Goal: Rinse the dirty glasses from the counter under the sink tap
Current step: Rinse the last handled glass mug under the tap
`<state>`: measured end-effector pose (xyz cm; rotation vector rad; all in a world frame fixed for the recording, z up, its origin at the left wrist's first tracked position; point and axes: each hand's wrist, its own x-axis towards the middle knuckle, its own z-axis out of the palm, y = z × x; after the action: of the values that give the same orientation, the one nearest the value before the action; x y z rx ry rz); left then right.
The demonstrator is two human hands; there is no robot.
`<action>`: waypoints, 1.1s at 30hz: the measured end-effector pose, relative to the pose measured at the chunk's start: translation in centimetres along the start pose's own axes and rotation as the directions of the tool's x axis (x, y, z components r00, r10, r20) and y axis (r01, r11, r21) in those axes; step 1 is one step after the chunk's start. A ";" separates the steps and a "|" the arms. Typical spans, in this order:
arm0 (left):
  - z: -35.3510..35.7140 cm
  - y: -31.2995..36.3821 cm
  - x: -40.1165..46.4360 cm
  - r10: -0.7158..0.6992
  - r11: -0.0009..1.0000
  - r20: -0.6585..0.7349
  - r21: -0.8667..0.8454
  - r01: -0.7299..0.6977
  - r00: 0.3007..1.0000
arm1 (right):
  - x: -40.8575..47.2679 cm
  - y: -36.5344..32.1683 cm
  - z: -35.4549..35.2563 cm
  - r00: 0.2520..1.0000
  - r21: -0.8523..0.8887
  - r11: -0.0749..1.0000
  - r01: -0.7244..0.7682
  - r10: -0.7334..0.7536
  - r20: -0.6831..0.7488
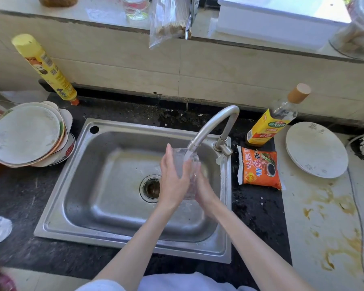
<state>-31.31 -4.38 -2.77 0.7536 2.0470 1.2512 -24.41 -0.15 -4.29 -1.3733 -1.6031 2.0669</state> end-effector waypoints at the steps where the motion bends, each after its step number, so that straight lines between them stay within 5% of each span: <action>1: 0.2 0.2 -0.1 0.003 0.999 -0.019 -0.040 -0.004 1.000 | 0.2 0.4 0.0 1.000 0.005 1.000 0.005 -0.005 0.020; 4: 0.7 0.3 0.3 -0.072 0.989 -0.064 -0.137 0.063 0.995 | -0.7 0.2 0.1 0.998 0.048 0.998 0.041 -0.039 -0.046; 8: 0.3 -0.5 2.2 -0.419 0.861 0.010 -0.313 0.401 0.908 | -1.6 -0.4 -0.4 0.993 0.035 0.997 0.071 -0.068 -0.100; 13: -0.4 -0.9 2.3 -0.419 0.833 0.082 -0.363 0.419 0.904 | -1.6 -1.0 -1.1 0.998 0.113 0.994 0.002 -0.008 0.056; 18: -0.6 -1.0 1.5 -0.493 0.796 -0.052 -0.429 0.426 0.868 | -1.8 -1.4 -0.3 0.986 0.057 0.998 -0.007 -0.002 0.166; 22: -0.4 -0.4 0.7 -0.330 0.919 -0.128 -0.270 0.287 0.935 | -1.0 -1.2 -0.5 0.994 0.057 0.998 0.035 -0.041 0.102; 26: 0.3 -0.8 -0.2 -0.133 0.978 -0.054 -0.171 0.122 0.990 | 0.1 -1.0 -0.7 0.981 0.098 0.995 0.009 0.011 -0.194; 30: 0.6 -0.3 -0.9 0.079 0.997 0.035 0.019 -0.080 0.996 | 0.1 -1.0 -0.5 0.908 0.328 0.943 0.063 0.083 -0.411; 33: 0.1 0.1 -0.8 0.109 0.992 0.033 -0.065 -0.107 0.993 | 0.4 -1.4 -0.5 0.912 0.316 0.938 0.141 0.001 -0.410</action>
<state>-30.70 -4.91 -2.53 0.8612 1.9505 1.3452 -24.76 1.01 -3.33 -1.4653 -1.0528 1.7574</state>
